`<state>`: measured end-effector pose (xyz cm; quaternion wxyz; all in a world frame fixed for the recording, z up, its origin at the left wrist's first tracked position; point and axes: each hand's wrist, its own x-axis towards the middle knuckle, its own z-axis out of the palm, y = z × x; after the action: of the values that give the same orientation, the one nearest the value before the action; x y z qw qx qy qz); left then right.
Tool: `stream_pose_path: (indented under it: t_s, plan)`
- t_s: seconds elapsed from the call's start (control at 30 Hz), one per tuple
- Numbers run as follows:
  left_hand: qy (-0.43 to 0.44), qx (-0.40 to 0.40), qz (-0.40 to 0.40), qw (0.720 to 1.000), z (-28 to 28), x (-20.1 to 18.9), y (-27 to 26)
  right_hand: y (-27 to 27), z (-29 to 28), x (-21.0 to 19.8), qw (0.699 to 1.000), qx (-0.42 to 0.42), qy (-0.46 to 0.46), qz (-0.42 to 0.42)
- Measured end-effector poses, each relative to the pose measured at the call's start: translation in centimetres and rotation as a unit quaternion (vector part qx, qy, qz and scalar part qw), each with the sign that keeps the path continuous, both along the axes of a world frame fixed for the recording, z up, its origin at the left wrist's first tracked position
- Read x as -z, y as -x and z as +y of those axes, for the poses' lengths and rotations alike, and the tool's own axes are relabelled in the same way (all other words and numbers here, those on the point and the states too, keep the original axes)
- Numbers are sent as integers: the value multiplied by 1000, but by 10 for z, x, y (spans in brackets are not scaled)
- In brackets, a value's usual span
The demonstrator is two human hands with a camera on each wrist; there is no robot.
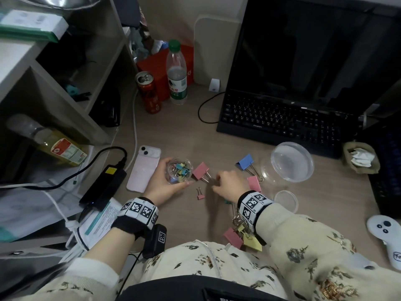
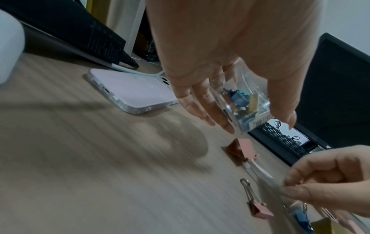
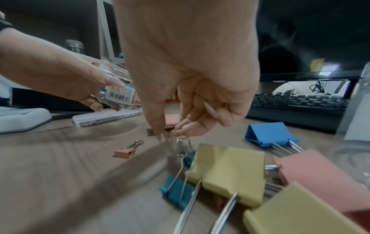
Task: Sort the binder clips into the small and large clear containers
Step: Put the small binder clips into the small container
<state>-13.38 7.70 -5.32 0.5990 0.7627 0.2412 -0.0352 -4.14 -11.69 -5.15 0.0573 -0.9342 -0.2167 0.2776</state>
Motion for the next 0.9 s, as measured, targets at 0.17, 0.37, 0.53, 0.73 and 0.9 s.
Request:
stream_pose_path:
  t_s: [0.17,0.37,0.53,0.73,0.9]
  plan:
    - [7,-5,-5,1000,-1,4,2,18,4,5,992,-87,-75,44]
    - [-3,5,-4,1000,-1,7,3,42,12,9,973,-228,6,46]
    - [-10,18,-2,1000,-3,8,4,41,10,9,980,-191,3,50]
    - [-13,27,5,1000,-6,9,4,34,-2,11,989,-93,-56,98]
    - [-1,35,13,999,-9,11,3,21,-4,-5,983,-2,-149,108]
